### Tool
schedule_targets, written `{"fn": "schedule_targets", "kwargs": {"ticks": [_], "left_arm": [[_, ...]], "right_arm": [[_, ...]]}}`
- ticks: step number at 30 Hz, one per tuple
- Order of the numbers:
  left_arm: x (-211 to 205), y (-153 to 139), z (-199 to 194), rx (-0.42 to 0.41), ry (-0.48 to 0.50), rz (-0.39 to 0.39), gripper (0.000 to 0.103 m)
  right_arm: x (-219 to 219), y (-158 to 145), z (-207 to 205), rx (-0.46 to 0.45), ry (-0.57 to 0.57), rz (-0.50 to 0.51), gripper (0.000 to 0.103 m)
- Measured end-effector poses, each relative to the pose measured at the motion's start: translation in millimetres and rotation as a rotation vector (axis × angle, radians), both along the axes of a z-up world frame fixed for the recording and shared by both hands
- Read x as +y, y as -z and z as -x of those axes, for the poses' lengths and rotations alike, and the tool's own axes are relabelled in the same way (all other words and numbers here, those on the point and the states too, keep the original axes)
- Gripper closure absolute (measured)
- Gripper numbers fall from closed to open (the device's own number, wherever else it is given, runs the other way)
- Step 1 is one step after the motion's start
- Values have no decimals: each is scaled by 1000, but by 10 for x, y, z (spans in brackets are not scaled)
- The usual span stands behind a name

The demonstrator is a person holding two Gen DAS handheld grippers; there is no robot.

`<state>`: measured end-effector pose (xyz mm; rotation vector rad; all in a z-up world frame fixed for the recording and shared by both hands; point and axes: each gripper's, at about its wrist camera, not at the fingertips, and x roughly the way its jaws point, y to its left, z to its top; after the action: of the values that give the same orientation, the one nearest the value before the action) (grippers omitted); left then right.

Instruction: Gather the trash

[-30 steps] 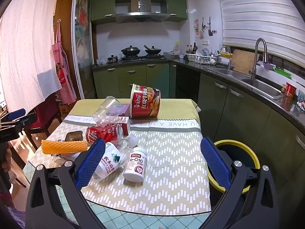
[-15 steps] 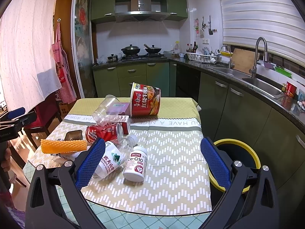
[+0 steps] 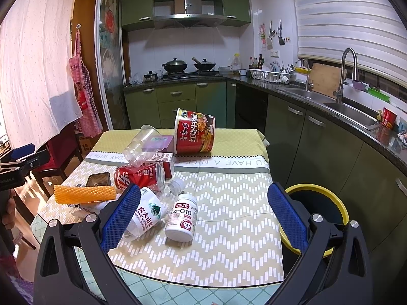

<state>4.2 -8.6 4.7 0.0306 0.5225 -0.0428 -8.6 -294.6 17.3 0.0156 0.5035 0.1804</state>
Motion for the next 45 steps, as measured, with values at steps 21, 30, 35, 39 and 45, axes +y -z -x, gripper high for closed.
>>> {"fn": "schedule_targets", "kwargs": {"ticks": [21, 30, 35, 39, 45], "left_arm": [[-44, 50, -7, 3, 12, -2, 6], [-50, 51, -7, 3, 12, -3, 6], [-54, 36, -26, 5, 15, -5, 6], [-59, 41, -29, 6, 16, -6, 6], [-60, 41, -29, 6, 15, -6, 6]], "right_arm": [[19, 45, -18, 7, -1, -1, 5], [27, 81, -47, 12, 0, -3, 5], [28, 74, -47, 13, 0, -1, 5], [27, 69, -47, 14, 0, -2, 5], [32, 92, -53, 19, 1, -2, 5]]}}
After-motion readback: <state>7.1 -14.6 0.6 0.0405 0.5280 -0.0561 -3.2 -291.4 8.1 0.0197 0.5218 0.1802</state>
